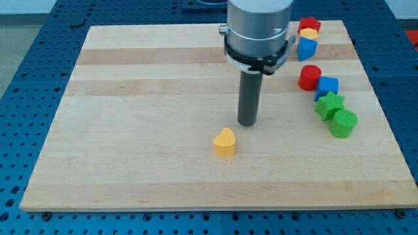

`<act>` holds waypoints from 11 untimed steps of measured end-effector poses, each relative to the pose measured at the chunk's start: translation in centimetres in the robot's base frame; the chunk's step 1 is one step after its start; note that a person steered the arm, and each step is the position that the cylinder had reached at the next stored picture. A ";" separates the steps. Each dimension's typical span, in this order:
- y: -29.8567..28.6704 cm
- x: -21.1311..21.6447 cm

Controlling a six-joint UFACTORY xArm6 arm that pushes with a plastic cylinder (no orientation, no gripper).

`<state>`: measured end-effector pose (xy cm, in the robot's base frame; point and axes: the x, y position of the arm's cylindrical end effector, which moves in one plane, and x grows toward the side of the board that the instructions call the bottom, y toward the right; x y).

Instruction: Push the yellow heart towards the bottom center of the board

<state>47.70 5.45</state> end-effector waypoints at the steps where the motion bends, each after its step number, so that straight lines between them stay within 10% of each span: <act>1: -0.5 3.0; 3: -3.8 8.4; 7: -4.8 1.0; 10: -8.5 8.8; 11: -8.5 4.6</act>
